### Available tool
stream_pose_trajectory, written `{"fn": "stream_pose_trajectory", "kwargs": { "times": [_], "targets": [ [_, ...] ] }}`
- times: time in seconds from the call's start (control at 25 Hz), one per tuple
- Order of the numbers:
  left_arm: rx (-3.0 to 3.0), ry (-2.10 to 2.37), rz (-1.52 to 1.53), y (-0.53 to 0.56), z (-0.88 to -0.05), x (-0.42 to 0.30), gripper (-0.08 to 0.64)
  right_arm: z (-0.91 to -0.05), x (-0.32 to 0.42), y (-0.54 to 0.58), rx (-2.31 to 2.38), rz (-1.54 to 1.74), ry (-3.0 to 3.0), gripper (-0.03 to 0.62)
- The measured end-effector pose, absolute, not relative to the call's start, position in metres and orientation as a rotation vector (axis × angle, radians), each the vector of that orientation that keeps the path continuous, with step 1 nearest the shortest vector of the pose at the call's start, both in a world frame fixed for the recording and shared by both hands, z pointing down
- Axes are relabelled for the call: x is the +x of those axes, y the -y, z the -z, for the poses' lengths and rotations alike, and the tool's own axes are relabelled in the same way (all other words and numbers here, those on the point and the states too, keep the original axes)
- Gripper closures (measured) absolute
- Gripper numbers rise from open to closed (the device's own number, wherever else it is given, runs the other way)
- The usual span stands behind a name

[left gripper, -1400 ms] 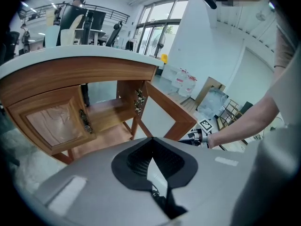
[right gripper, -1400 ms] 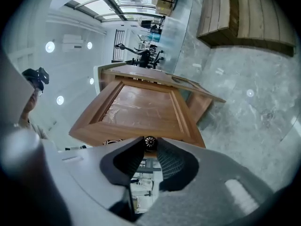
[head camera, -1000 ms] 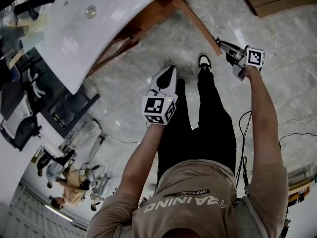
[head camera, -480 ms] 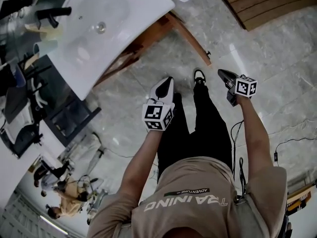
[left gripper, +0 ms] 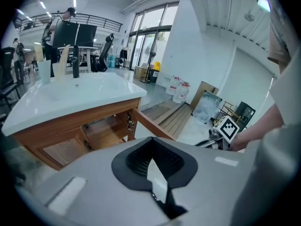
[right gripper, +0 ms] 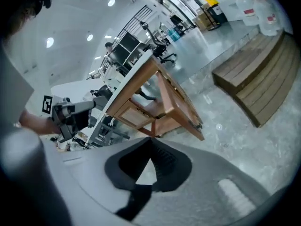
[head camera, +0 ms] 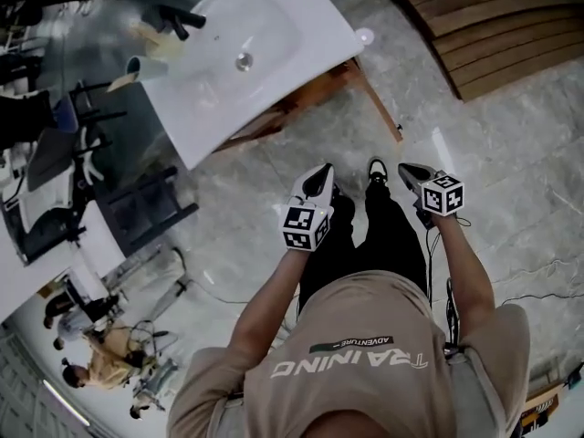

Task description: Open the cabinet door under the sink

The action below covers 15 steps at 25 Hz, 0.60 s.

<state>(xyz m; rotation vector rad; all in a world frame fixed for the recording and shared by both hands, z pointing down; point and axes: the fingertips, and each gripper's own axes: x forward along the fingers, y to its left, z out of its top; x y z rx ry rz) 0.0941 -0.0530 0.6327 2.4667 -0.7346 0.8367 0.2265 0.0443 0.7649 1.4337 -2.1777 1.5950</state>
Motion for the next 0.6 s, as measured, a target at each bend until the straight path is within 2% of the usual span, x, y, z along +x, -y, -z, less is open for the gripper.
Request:
{"fn": "stream_pose_trajectory", "kwargs": {
  "times": [0.28, 0.6],
  "targets": [
    [2.494, 0.829, -0.752, 0.068, -0.595, 0.068, 0.543, -0.682, 0.162, -0.001, 1.202, -1.45, 2.367, 0.591],
    [2.485, 0.943, -0.644, 0.076, -0.559, 0.017, 0.543, -0.595, 0.104, 0.046, 1.042, -0.99, 2.447, 0.591]
  ]
}}
